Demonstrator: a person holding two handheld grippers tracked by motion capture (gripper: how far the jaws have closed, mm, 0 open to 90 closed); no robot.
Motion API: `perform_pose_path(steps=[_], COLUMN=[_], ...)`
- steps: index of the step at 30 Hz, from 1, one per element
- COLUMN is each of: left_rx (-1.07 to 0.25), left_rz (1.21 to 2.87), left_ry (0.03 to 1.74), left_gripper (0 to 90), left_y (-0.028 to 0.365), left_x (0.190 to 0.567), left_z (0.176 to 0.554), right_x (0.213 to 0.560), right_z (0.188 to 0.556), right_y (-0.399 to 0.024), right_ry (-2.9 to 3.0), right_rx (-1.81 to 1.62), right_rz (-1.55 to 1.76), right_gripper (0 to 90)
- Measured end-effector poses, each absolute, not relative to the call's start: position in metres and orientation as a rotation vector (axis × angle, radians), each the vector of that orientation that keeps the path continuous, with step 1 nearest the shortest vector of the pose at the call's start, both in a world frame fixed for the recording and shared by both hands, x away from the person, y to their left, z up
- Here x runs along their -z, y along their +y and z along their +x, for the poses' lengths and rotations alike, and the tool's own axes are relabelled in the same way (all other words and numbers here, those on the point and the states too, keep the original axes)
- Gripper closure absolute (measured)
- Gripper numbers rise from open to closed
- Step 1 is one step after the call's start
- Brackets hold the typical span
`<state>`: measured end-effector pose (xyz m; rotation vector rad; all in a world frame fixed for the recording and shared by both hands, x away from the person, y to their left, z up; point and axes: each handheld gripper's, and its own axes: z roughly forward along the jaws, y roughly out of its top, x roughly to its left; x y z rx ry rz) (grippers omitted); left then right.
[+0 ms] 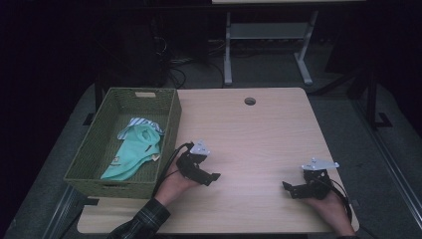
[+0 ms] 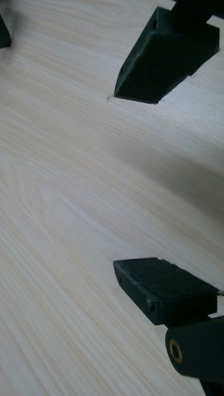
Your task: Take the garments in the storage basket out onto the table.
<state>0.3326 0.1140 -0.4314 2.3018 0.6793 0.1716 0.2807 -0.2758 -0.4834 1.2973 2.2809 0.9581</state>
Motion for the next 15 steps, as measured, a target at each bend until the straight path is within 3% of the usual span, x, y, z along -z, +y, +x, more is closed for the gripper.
perform_pose_path(steps=[15], left_rx=[-0.166], left_rz=[2.289], left_ry=[0.675], left_gripper=[14.0], left_y=[0.115], left_x=[0.416], left_z=[0.333], right_x=[0.483], right_z=[0.281], right_y=[-0.276], right_ry=[2.281], right_rx=[-0.957], right_rz=[1.302], right_gripper=[1.3])
